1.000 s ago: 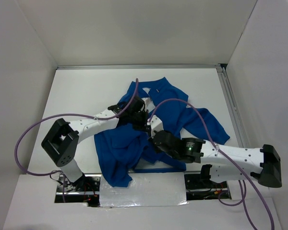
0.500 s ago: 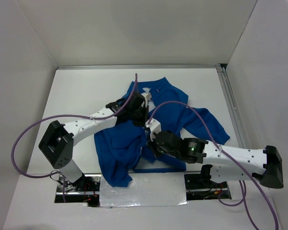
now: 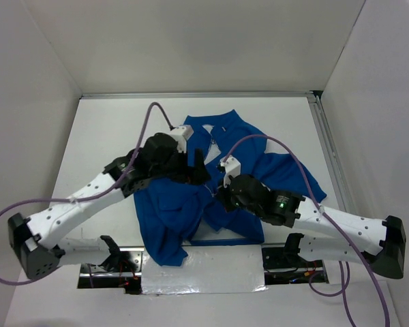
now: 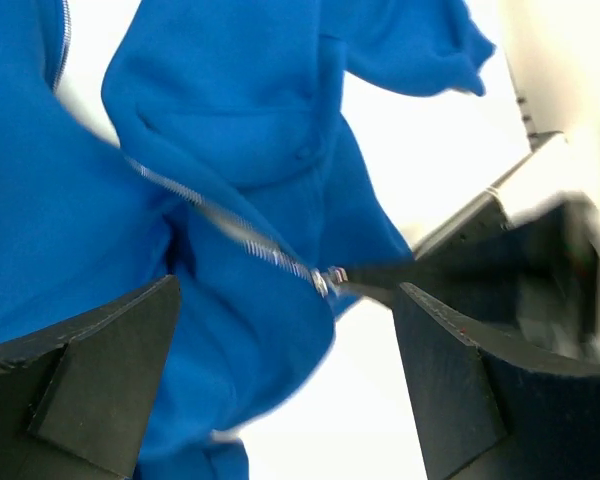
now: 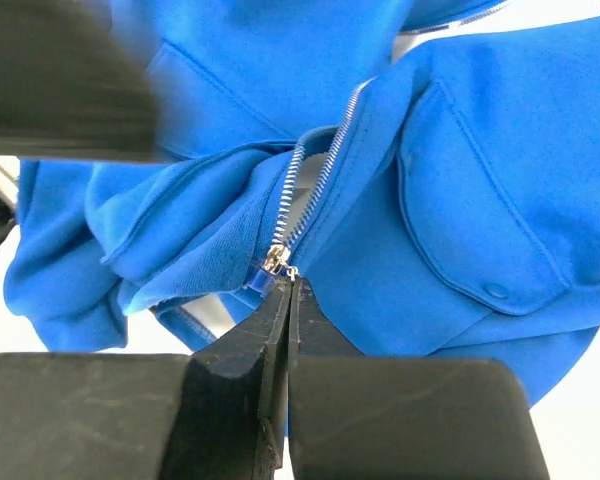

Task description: Zip up the jacket

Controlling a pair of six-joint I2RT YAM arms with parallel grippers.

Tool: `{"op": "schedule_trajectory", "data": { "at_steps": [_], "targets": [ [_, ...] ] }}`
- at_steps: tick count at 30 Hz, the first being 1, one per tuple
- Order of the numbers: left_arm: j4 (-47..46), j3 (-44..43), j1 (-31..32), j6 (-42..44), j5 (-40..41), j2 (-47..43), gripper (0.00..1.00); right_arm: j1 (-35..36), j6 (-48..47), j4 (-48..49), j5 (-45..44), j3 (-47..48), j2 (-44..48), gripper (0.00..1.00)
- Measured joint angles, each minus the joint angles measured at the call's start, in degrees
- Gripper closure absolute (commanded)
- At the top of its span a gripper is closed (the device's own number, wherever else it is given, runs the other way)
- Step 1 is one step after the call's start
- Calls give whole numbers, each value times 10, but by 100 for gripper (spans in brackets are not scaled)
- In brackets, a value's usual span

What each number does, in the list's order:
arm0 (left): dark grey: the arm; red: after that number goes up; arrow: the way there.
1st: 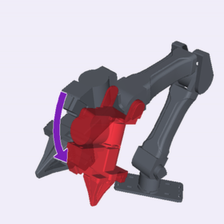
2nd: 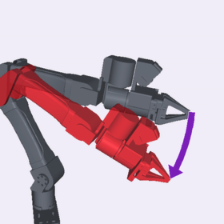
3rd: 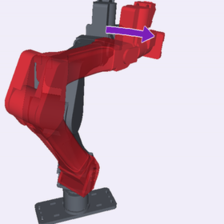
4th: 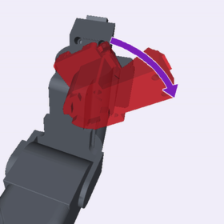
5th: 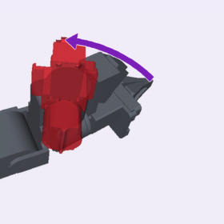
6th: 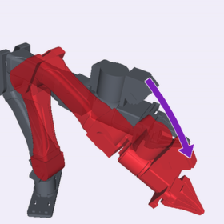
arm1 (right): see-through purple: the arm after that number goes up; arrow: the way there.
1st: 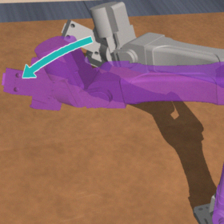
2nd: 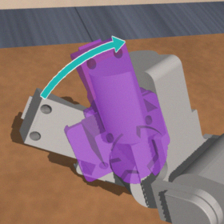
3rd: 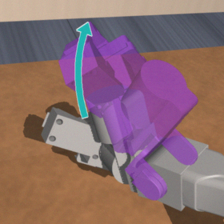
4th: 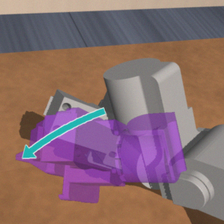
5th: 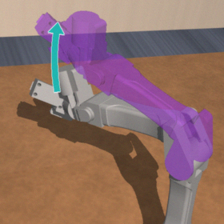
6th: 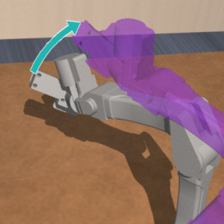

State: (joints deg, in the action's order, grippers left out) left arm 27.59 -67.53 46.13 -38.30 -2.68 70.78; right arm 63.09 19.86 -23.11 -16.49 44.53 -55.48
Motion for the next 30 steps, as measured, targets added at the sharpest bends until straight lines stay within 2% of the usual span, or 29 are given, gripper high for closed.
{"op": "schedule_trajectory", "data": {
  "at_steps": [3,6,13,16,17,18,19,21,22,24,25,30],
  "targets": [
    [14,29,10,-12,-1,-63,1,-4,-2,5,20,0,3,100],
    [23,57,24,-31,-13,-86,1,-5,-4,15,40,0,3,100],
    [45,83,61,-91,-21,-24,2,-6,-6,31,74,0,3,100],
    [43,85,64,-105,-22,-14,21,-7,-8,32,80,0,3,100],
    [40,86,65,-108,-22,-14,34,-7,-9,33,81,0,3,100],
    [39,86,65,-111,-22,-14,41,-8,-9,33,81,0,3,100],
    [38,87,66,-114,-23,-14,53,-9,-9,34,81,0,3,100],
    [37,89,67,-118,-24,-14,67,-9,-9,34,81,0,3,100],
    [35,91,68,-120,-24,-14,80,-10,-9,35,81,0,2,100],
    [30,97,69,-126,-25,-15,91,-11,-9,37,82,0,1,100],
    [29,101,69,-129,-24,-16,100,-11,-9,38,82,0,0,100],
    [22,112,70,-130,-20,-27,100,-12,-11,43,82,0,-4,100]
  ]
}}
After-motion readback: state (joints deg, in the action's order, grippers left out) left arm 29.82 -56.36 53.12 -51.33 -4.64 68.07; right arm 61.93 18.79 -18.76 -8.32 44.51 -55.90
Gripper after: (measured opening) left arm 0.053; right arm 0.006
